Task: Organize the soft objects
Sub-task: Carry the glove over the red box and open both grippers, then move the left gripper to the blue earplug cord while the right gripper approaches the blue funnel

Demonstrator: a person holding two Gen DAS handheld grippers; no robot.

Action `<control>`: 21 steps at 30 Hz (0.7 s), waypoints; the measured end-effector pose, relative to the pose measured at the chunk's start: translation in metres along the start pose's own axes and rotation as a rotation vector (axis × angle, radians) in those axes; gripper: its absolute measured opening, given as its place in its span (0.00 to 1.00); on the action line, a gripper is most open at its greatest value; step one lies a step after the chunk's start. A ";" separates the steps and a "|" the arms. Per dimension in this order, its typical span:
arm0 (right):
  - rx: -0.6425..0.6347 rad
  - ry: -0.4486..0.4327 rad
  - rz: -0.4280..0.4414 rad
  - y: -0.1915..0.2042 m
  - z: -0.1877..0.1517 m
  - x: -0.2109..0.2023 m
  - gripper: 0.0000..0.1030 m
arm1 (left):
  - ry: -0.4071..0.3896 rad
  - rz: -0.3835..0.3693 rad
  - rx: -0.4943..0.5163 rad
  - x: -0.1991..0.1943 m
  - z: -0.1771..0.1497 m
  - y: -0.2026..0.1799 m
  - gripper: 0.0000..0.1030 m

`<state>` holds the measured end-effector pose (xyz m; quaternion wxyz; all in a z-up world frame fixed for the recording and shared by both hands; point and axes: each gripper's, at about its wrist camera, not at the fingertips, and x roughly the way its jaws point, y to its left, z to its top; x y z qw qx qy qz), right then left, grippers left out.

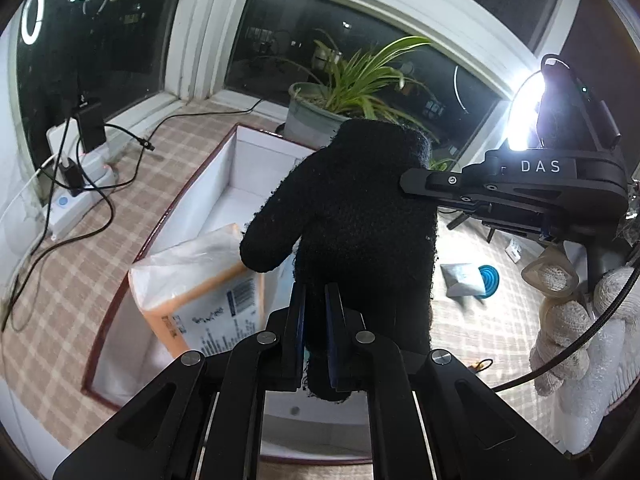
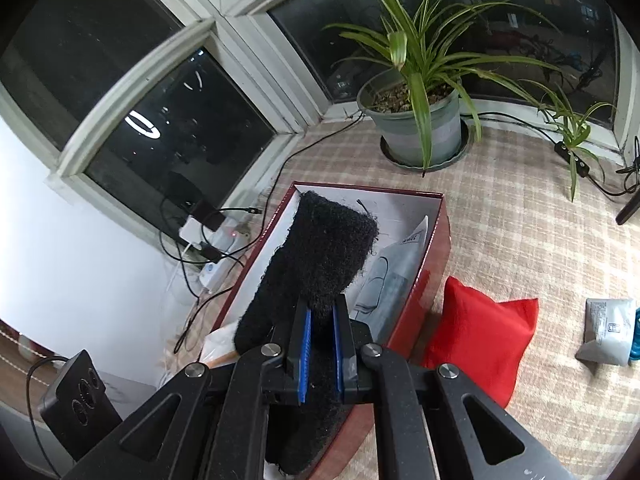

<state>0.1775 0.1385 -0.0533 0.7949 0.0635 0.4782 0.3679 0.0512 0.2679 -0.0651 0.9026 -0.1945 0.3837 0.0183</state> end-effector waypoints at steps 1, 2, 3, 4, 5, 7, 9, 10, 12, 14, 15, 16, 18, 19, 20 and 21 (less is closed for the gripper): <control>-0.001 0.002 -0.005 0.001 0.001 0.003 0.08 | 0.004 0.001 0.000 0.002 0.001 0.001 0.07; -0.002 0.005 -0.011 0.001 0.003 0.007 0.08 | 0.007 0.003 0.001 0.003 0.001 0.002 0.07; -0.001 0.006 -0.013 0.000 0.004 0.009 0.08 | 0.011 0.004 0.002 0.005 0.002 0.004 0.07; -0.003 0.009 -0.013 0.001 0.005 0.011 0.10 | 0.018 0.006 0.005 0.007 0.002 0.005 0.07; -0.005 0.011 -0.018 0.001 0.006 0.013 0.12 | 0.023 0.007 0.005 0.008 0.003 0.005 0.08; -0.010 0.007 -0.034 0.001 0.008 0.015 0.15 | 0.030 0.006 0.007 0.009 0.004 0.005 0.22; -0.008 0.000 -0.035 0.001 0.009 0.014 0.36 | 0.022 0.007 0.005 0.009 0.005 0.007 0.39; -0.008 -0.011 -0.041 0.000 0.009 0.013 0.52 | 0.015 0.008 0.004 0.008 0.006 0.007 0.43; -0.013 -0.038 -0.049 -0.001 0.010 0.008 0.58 | 0.002 0.007 0.006 0.005 0.007 0.007 0.45; -0.014 -0.036 -0.057 -0.003 0.011 0.006 0.59 | -0.004 0.014 0.007 0.004 0.008 0.008 0.46; -0.012 -0.036 -0.061 -0.005 0.011 0.004 0.59 | -0.004 0.013 0.005 0.004 0.009 0.009 0.46; -0.011 -0.036 -0.064 -0.007 0.011 0.003 0.59 | -0.003 0.010 0.002 0.004 0.009 0.009 0.46; -0.010 -0.040 -0.073 -0.011 0.009 -0.002 0.59 | 0.000 0.004 -0.002 0.005 0.009 0.011 0.46; -0.007 -0.042 -0.078 -0.014 0.008 -0.004 0.60 | 0.002 0.003 -0.003 0.006 0.009 0.011 0.46; -0.005 -0.044 -0.080 -0.017 0.007 -0.007 0.60 | 0.003 0.003 -0.004 0.005 0.009 0.011 0.46; -0.002 -0.047 -0.083 -0.021 0.005 -0.010 0.60 | 0.004 0.001 -0.007 0.005 0.009 0.011 0.46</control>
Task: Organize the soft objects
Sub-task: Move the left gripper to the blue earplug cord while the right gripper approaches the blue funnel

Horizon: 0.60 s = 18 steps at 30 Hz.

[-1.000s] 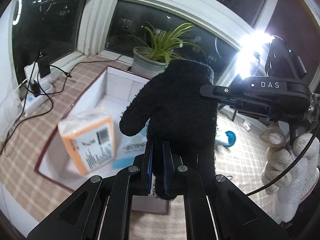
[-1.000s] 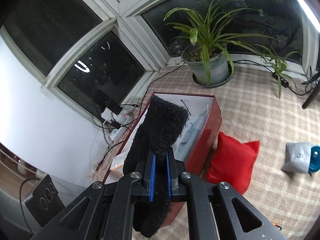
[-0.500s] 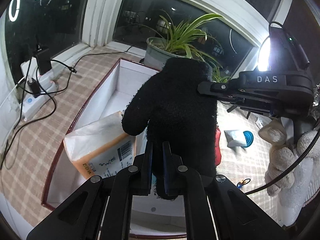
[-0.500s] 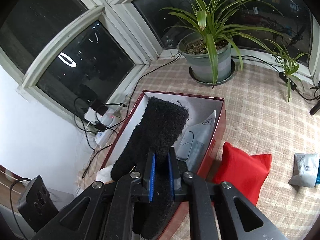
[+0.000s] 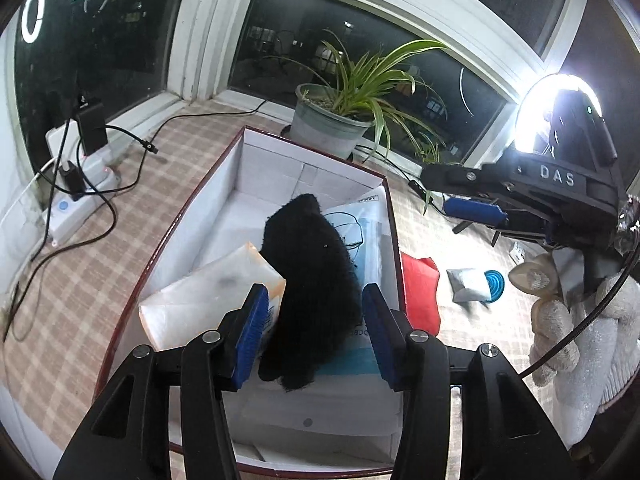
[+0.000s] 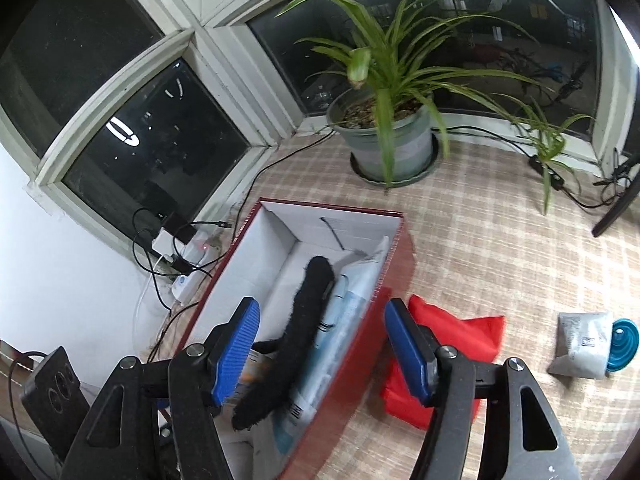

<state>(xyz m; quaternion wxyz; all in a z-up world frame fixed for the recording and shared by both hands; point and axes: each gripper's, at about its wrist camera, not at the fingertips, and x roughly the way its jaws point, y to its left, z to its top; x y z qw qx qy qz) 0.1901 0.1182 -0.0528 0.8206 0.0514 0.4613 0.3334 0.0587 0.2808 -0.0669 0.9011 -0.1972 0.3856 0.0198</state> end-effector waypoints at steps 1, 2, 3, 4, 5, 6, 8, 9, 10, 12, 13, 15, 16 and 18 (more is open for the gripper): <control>0.002 -0.003 -0.003 -0.004 -0.001 -0.003 0.60 | -0.001 -0.003 -0.002 -0.001 0.000 0.000 0.46; 0.006 -0.007 -0.008 -0.009 -0.003 -0.008 0.60 | -0.002 -0.004 -0.002 -0.002 -0.001 -0.001 0.46; 0.007 -0.013 -0.012 -0.013 -0.004 -0.012 0.60 | -0.003 -0.006 -0.004 -0.003 -0.001 -0.002 0.46; 0.007 -0.019 -0.018 -0.017 -0.006 -0.016 0.60 | -0.004 -0.007 -0.005 -0.004 -0.002 -0.003 0.46; 0.007 -0.024 -0.025 -0.021 -0.008 -0.021 0.60 | -0.005 -0.010 -0.007 -0.005 -0.002 -0.004 0.46; 0.006 -0.031 -0.033 -0.027 -0.010 -0.028 0.60 | -0.005 -0.012 -0.008 -0.006 -0.002 -0.005 0.46; 0.003 -0.045 -0.046 -0.035 -0.014 -0.039 0.60 | -0.008 -0.021 -0.011 -0.008 -0.003 -0.008 0.46; 0.001 -0.053 -0.051 -0.041 -0.018 -0.047 0.60 | -0.009 -0.027 -0.012 -0.010 -0.004 -0.010 0.46; -0.002 -0.059 -0.055 -0.046 -0.020 -0.054 0.60 | -0.010 -0.032 -0.012 -0.011 -0.004 -0.011 0.46; -0.008 -0.069 -0.071 -0.056 -0.025 -0.067 0.60 | -0.015 -0.045 -0.011 -0.014 -0.006 -0.016 0.46; -0.009 -0.077 -0.078 -0.061 -0.028 -0.074 0.60 | -0.015 -0.053 -0.009 -0.015 -0.007 -0.019 0.46; -0.003 -0.095 -0.098 -0.075 -0.035 -0.091 0.60 | -0.019 -0.066 -0.001 -0.019 -0.009 -0.026 0.46; 0.003 -0.100 -0.106 -0.082 -0.039 -0.097 0.60 | -0.021 -0.073 0.005 -0.020 -0.010 -0.031 0.46; 0.023 -0.109 -0.122 -0.099 -0.047 -0.112 0.60 | -0.022 -0.088 0.017 -0.023 -0.014 -0.040 0.46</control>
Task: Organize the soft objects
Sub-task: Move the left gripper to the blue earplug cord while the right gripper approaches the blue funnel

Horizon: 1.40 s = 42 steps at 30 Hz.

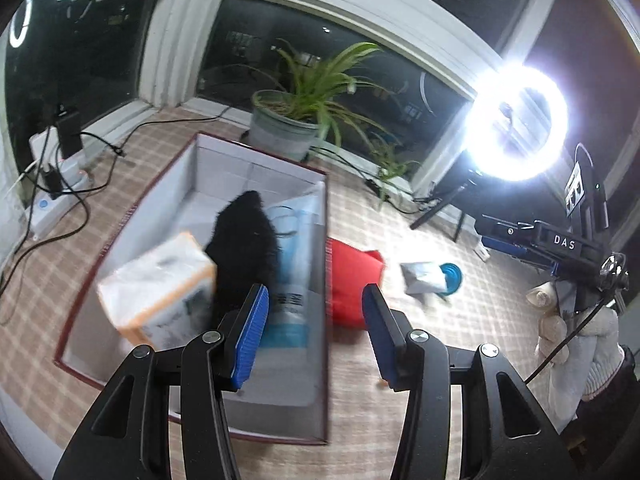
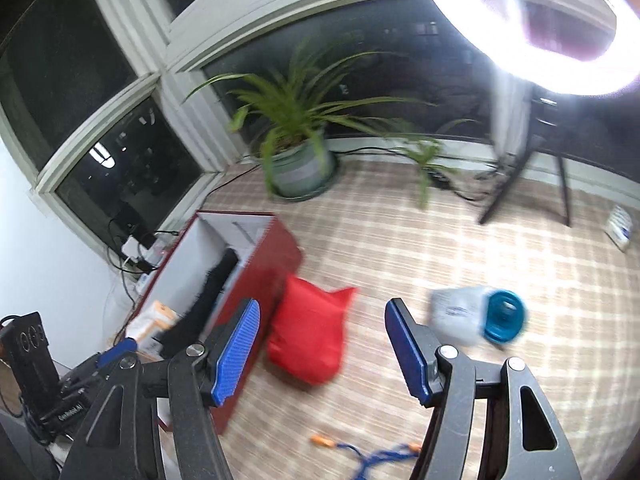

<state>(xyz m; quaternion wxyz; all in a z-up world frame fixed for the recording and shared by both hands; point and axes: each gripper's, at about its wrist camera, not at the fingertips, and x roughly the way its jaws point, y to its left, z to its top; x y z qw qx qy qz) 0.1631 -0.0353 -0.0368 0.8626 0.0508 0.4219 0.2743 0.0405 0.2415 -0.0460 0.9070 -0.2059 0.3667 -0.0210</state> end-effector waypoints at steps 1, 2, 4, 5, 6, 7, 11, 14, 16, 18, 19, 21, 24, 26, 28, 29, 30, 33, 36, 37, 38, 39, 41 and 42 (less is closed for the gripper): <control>0.009 -0.004 -0.006 -0.009 -0.003 -0.006 0.60 | 0.001 -0.009 0.006 0.000 -0.002 -0.005 0.46; 0.017 -0.008 -0.015 -0.018 -0.006 -0.012 0.60 | 0.004 -0.019 0.012 0.000 -0.004 -0.010 0.46; 0.028 -0.020 -0.042 -0.036 -0.012 -0.023 0.60 | 0.015 -0.038 0.019 0.002 -0.009 -0.021 0.46; 0.031 -0.023 -0.055 -0.045 -0.014 -0.028 0.60 | 0.023 -0.047 0.021 0.004 -0.013 -0.026 0.46; 0.034 -0.027 -0.067 -0.054 -0.018 -0.033 0.60 | 0.033 -0.056 0.024 0.007 -0.016 -0.031 0.46; 0.036 -0.026 -0.075 -0.062 -0.020 -0.036 0.60 | 0.041 -0.061 0.028 0.008 -0.019 -0.036 0.46; 0.023 -0.007 -0.115 -0.091 -0.029 -0.044 0.60 | 0.076 -0.069 0.049 0.018 -0.035 -0.056 0.46; 0.012 0.009 -0.131 -0.108 -0.032 -0.044 0.60 | 0.104 -0.073 0.060 0.027 -0.049 -0.074 0.46; 0.007 0.018 -0.133 -0.118 -0.034 -0.044 0.60 | 0.118 -0.074 0.059 0.031 -0.059 -0.084 0.46; -0.005 0.029 -0.137 -0.129 -0.034 -0.042 0.60 | 0.130 -0.070 0.058 0.035 -0.070 -0.095 0.46; -0.007 0.036 -0.136 -0.135 -0.034 -0.041 0.60 | 0.135 -0.068 0.057 0.037 -0.074 -0.099 0.46; -0.013 0.051 -0.126 -0.144 -0.033 -0.037 0.60 | 0.148 -0.063 0.053 0.041 -0.084 -0.106 0.46; -0.027 0.066 -0.118 -0.155 -0.032 -0.030 0.60 | 0.170 -0.050 0.039 0.048 -0.100 -0.116 0.46; -0.036 0.073 -0.111 -0.160 -0.030 -0.024 0.60 | 0.182 -0.040 0.035 0.052 -0.108 -0.122 0.46; -0.049 0.079 -0.105 -0.165 -0.030 -0.017 0.60 | 0.190 -0.038 0.035 0.057 -0.118 -0.129 0.46; -0.054 0.083 -0.105 -0.167 -0.030 -0.014 0.59 | 0.193 -0.037 0.036 0.059 -0.123 -0.132 0.46; -0.060 0.088 -0.104 -0.169 -0.030 -0.010 0.59 | 0.196 -0.031 0.041 0.063 -0.128 -0.136 0.46; -0.094 0.092 -0.120 -0.174 -0.031 0.003 0.59 | 0.201 -0.012 0.053 0.076 -0.142 -0.147 0.46; -0.120 0.095 -0.137 -0.178 -0.031 0.015 0.55 | 0.179 0.031 0.102 0.084 -0.154 -0.159 0.46; -0.122 0.103 -0.131 -0.179 -0.031 0.020 0.54 | 0.170 0.049 0.121 0.088 -0.157 -0.163 0.46; -0.122 0.110 -0.124 -0.181 -0.030 0.024 0.53 | 0.162 0.061 0.138 0.091 -0.160 -0.167 0.46; -0.125 0.117 -0.118 -0.183 -0.030 0.029 0.53 | 0.157 0.077 0.153 0.094 -0.162 -0.170 0.46; -0.133 0.127 -0.111 -0.184 -0.029 0.038 0.53 | 0.158 0.128 0.189 0.103 -0.167 -0.174 0.46; -0.136 0.133 -0.106 -0.185 -0.027 0.044 0.52 | 0.163 0.137 0.193 0.107 -0.169 -0.173 0.46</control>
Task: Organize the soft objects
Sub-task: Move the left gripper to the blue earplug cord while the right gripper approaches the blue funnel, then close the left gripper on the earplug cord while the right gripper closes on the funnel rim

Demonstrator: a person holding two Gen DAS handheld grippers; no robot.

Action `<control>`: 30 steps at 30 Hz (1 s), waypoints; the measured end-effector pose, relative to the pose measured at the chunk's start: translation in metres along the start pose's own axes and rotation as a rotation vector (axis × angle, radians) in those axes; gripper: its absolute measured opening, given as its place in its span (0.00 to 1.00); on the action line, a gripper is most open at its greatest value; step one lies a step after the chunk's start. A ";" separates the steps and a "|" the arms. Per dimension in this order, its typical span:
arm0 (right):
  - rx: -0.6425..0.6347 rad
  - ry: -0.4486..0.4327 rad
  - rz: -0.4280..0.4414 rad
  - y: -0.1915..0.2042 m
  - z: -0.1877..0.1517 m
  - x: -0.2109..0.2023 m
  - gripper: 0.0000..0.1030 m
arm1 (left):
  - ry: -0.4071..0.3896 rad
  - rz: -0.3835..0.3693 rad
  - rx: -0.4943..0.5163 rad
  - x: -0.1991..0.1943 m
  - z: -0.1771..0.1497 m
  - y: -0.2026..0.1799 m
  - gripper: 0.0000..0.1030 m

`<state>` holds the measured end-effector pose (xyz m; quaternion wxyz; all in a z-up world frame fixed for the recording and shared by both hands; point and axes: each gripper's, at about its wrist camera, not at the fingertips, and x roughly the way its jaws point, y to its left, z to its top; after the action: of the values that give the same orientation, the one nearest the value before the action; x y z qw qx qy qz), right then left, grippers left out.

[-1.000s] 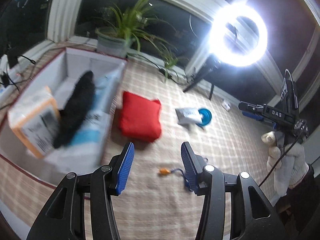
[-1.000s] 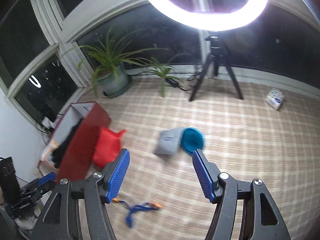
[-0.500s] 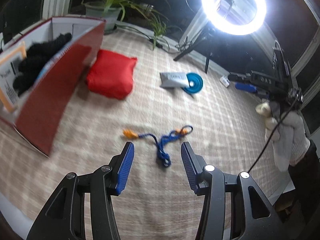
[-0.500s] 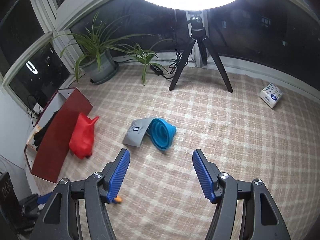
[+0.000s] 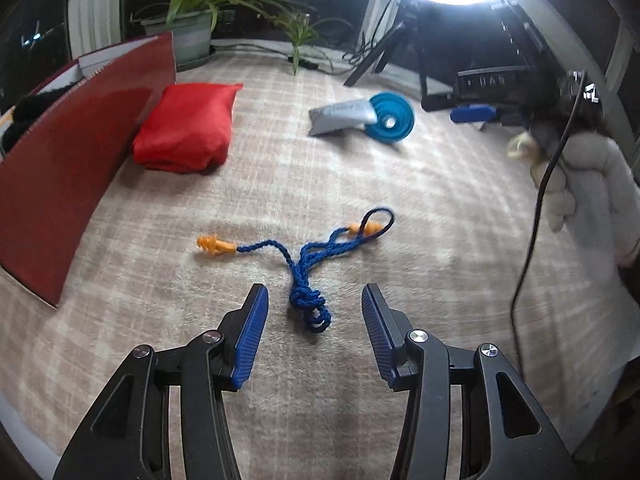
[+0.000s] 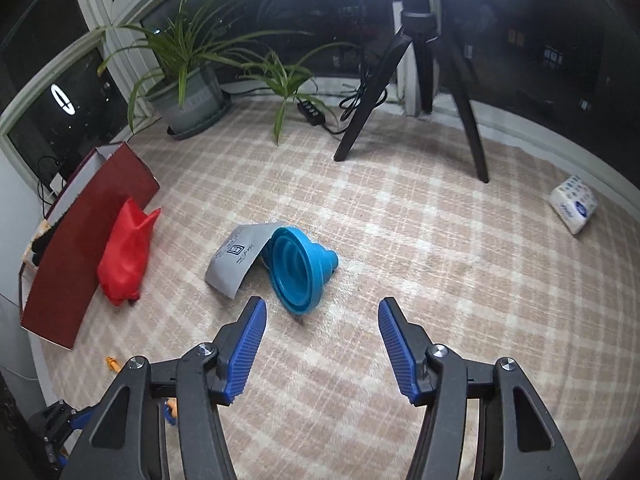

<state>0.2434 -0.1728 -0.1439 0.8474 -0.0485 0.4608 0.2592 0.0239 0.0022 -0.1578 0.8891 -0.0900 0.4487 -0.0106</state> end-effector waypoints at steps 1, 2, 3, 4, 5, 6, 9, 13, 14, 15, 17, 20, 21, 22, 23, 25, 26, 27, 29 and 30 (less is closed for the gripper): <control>-0.002 0.003 0.004 0.000 0.001 0.003 0.52 | 0.006 0.006 -0.005 0.004 -0.001 0.000 0.46; -0.007 0.008 0.008 0.000 0.003 0.007 0.52 | 0.013 0.011 -0.015 0.008 -0.001 0.001 0.46; -0.015 0.013 0.008 0.000 0.005 0.013 0.52 | 0.018 0.018 -0.022 0.011 -0.002 0.002 0.46; -0.022 0.017 0.008 0.001 0.007 0.016 0.51 | 0.018 0.024 -0.024 0.013 -0.002 0.003 0.46; -0.031 0.022 0.006 0.001 0.009 0.021 0.50 | 0.015 0.031 -0.026 0.014 -0.002 0.002 0.46; -0.038 0.026 0.004 0.002 0.012 0.025 0.48 | 0.011 0.038 -0.024 0.015 -0.001 0.002 0.46; -0.054 0.042 -0.009 0.003 0.017 0.037 0.42 | 0.013 0.049 -0.018 0.018 0.000 0.001 0.43; -0.045 0.064 -0.016 -0.001 0.021 0.051 0.36 | 0.010 0.057 -0.002 0.022 0.000 -0.001 0.39; -0.042 0.068 -0.015 -0.002 0.022 0.053 0.32 | 0.007 0.061 0.002 0.022 0.000 -0.002 0.36; -0.039 0.072 -0.015 -0.003 0.022 0.056 0.30 | 0.002 0.070 0.008 0.022 -0.001 -0.002 0.35; -0.035 0.075 -0.015 -0.004 0.023 0.058 0.28 | -0.004 0.085 0.017 0.022 -0.001 -0.003 0.33; -0.034 0.075 -0.020 -0.004 0.024 0.060 0.23 | -0.009 0.086 0.016 0.022 -0.001 0.000 0.21; -0.034 0.076 -0.022 -0.004 0.024 0.061 0.22 | -0.012 0.099 0.016 0.021 -0.001 0.001 0.18; -0.033 0.077 -0.024 -0.004 0.025 0.061 0.21 | -0.013 0.105 0.015 0.022 -0.001 0.002 0.15; -0.033 0.077 -0.025 -0.004 0.025 0.061 0.19 | -0.014 0.110 0.010 0.021 -0.001 0.004 0.14; -0.034 0.077 -0.021 -0.004 0.025 0.061 0.16 | -0.012 0.109 0.003 0.022 0.001 0.006 0.12; -0.034 0.077 -0.018 -0.004 0.025 0.062 0.12 | -0.012 0.109 0.003 0.022 0.001 0.007 0.11; -0.034 0.076 -0.018 -0.003 0.025 0.061 0.11 | -0.011 0.113 0.005 0.022 0.001 0.007 0.11; -0.031 0.071 -0.024 -0.003 0.024 0.060 0.10 | -0.011 0.112 0.004 0.022 0.001 0.007 0.09; -0.029 0.068 -0.024 -0.003 0.023 0.059 0.10 | -0.010 0.119 0.004 0.021 0.001 0.008 0.09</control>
<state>0.2886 -0.1452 -0.1784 0.8336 -0.0749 0.4848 0.2540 0.0374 0.0080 -0.1754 0.8905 -0.0616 0.4488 0.0417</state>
